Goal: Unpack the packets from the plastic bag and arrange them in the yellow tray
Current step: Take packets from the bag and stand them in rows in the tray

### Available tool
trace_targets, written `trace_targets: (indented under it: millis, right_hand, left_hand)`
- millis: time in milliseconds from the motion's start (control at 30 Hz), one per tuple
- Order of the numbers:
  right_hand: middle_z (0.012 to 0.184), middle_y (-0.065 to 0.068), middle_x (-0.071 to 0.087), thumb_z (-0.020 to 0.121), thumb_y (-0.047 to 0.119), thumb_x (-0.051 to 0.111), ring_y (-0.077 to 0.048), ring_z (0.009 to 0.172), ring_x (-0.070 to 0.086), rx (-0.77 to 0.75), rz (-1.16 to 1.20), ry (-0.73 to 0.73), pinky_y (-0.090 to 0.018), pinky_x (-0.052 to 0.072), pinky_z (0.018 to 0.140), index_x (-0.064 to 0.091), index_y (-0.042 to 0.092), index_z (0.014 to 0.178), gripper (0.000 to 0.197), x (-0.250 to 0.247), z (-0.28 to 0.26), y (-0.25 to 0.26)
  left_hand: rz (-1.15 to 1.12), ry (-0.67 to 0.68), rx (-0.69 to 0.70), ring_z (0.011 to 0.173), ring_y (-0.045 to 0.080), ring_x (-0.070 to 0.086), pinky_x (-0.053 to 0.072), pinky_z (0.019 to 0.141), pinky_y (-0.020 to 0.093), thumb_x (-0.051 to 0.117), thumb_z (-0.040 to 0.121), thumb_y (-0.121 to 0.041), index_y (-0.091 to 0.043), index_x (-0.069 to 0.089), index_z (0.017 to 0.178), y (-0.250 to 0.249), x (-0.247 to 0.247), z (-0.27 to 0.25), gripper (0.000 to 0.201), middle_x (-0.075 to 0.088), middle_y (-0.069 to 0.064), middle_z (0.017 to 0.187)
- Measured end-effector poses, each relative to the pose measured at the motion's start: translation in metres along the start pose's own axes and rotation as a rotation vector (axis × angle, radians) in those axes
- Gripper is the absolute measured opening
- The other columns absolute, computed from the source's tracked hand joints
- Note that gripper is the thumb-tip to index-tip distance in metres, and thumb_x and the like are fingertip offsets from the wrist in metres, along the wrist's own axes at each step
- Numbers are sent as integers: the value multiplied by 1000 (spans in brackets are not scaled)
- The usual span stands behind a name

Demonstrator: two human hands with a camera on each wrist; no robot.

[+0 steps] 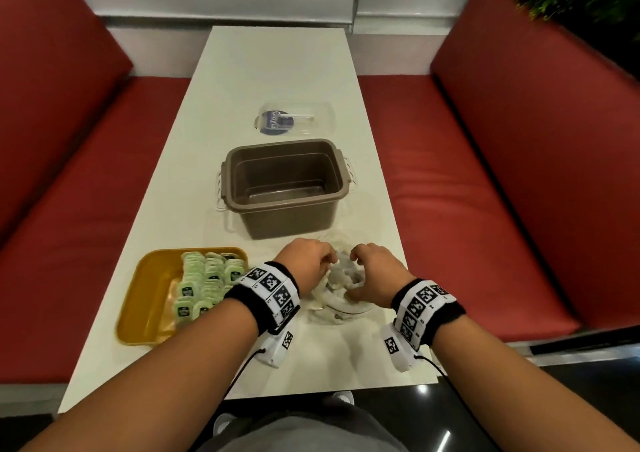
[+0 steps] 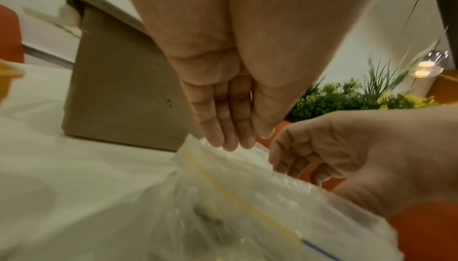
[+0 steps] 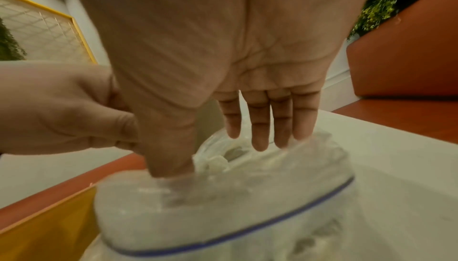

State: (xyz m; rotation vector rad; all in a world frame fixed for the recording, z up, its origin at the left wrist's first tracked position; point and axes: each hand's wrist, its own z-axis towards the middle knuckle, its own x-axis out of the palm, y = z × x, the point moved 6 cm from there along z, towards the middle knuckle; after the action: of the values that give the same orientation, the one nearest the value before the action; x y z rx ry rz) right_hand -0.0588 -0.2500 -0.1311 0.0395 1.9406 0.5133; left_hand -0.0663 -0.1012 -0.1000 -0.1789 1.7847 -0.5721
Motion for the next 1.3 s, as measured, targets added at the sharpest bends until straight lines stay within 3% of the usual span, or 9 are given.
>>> trace_targets:
  millis: [133, 300, 467, 700, 833, 933, 1100, 1233, 1300]
  right_hand:
    - [131, -5, 47, 61, 43, 88, -24, 121, 42, -20, 3, 25, -31, 42, 99, 41, 15, 135, 92, 12, -2, -14]
    - [134, -5, 45, 58, 44, 90, -24, 124, 41, -68, 67, 10, -30, 41, 100, 36, 13, 138, 102, 19, 2, -20]
    - [135, -3, 46, 59, 44, 89, -22, 125, 41, -112, 97, 16, -31, 41, 101, 36, 15, 140, 100, 20, 6, -24]
    - [117, 4, 63, 84, 37, 75, -15, 102, 58, -188, 365, -85, -28, 47, 90, 54, 17, 130, 54, 1, 10, -32]
    - [87, 10, 70, 89, 17, 72, -6, 80, 63, -166, 639, -153, -23, 49, 78, 64, 19, 101, 14, -10, 13, -43]
    - [88, 7, 69, 88, 15, 73, -8, 75, 62, -154, 763, -144, -27, 53, 75, 63, 21, 95, 14, -13, 15, -48]
    - [87, -6, 62, 88, 7, 71, -17, 72, 59, -119, 837, -109, -32, 54, 76, 61, 20, 102, 21, -14, 16, -53]
    - [80, -19, 69, 85, 18, 76, -14, 66, 55, -83, 737, -162, -35, 51, 70, 65, 16, 87, 11, -17, 16, -59]
    - [74, -14, 66, 81, 21, 80, -10, 62, 49, -74, 718, -181, -29, 46, 64, 62, 19, 81, 18, -19, 16, -61]
  left_hand:
    - [135, 111, -102, 101, 19, 62, 49, 88, 29, 64, 85, -29, -27, 68, 104, 1, 28, 14, 20, 68, -3, 105]
    - [153, 151, -157, 95, 16, 59, 47, 84, 29, 78, 66, -56, -31, 62, 104, 5, 44, 17, 48, 60, -7, 103]
    - [221, 26, -116, 104, 21, 60, 47, 87, 31, 62, 85, -39, -27, 68, 108, -5, 38, 19, 26, 64, 0, 109]
    - [-124, -234, 40, 79, 10, 58, 50, 80, 29, 64, 91, -31, -24, 73, 101, -13, 6, 12, 15, 62, -11, 87]
    - [-331, -224, -5, 79, 7, 64, 50, 78, 24, 63, 92, -21, -26, 71, 100, -15, 11, 13, 11, 70, -10, 84]
    - [-368, -195, -51, 76, 6, 66, 53, 76, 24, 62, 93, -18, -28, 70, 101, -13, 25, 19, 15, 71, -9, 83]
    - [-388, -218, -105, 61, -3, 58, 44, 62, 11, 62, 92, -18, -27, 70, 100, -18, 36, 24, 14, 65, -14, 74]
    - [-120, -85, -169, 84, 16, 65, 50, 76, 26, 60, 90, -26, -27, 69, 103, -15, 44, 31, 16, 71, -7, 91]
    - [95, 23, -208, 94, 21, 64, 48, 77, 28, 59, 89, -33, -26, 68, 101, -13, 50, 35, 16, 69, -2, 100]
